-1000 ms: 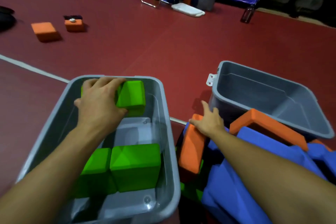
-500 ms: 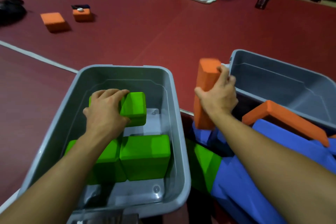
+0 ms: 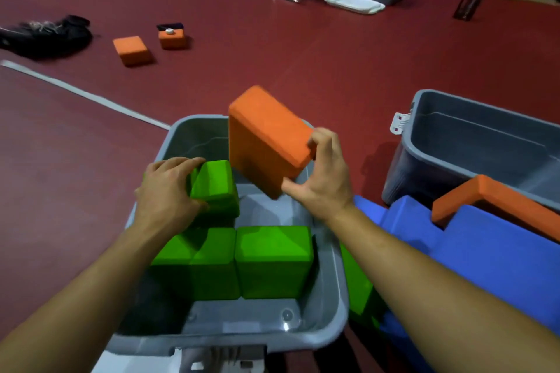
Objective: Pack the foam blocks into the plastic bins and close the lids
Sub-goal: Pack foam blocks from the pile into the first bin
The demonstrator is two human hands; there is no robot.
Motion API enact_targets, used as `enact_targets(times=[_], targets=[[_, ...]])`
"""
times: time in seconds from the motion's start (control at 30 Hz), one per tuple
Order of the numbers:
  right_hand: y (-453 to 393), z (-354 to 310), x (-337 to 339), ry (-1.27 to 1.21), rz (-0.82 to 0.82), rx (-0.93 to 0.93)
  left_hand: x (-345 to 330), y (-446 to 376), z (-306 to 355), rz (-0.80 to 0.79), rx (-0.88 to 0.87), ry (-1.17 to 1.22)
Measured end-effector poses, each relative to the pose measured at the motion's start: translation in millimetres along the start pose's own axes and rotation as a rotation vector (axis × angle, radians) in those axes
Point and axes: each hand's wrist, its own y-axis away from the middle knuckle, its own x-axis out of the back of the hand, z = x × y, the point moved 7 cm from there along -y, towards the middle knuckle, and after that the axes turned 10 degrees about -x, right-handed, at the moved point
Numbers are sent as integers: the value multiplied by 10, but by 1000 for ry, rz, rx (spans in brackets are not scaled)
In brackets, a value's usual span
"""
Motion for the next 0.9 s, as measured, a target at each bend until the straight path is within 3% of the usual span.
enact_targets(times=[0.17, 0.33, 0.6, 0.9], targets=[[284, 532, -221, 73, -266, -143, -113, -24, -96, -46, -77, 23], [333, 615, -419, 135, -449, -113, -269, 11, -163, -135, -129, 44], [404, 674, -629, 418, -563, 14, -453, 173, -232, -184, -280, -4], [374, 708, -557, 308, -496, -32, -521, 335, -201, -15, -328, -50]])
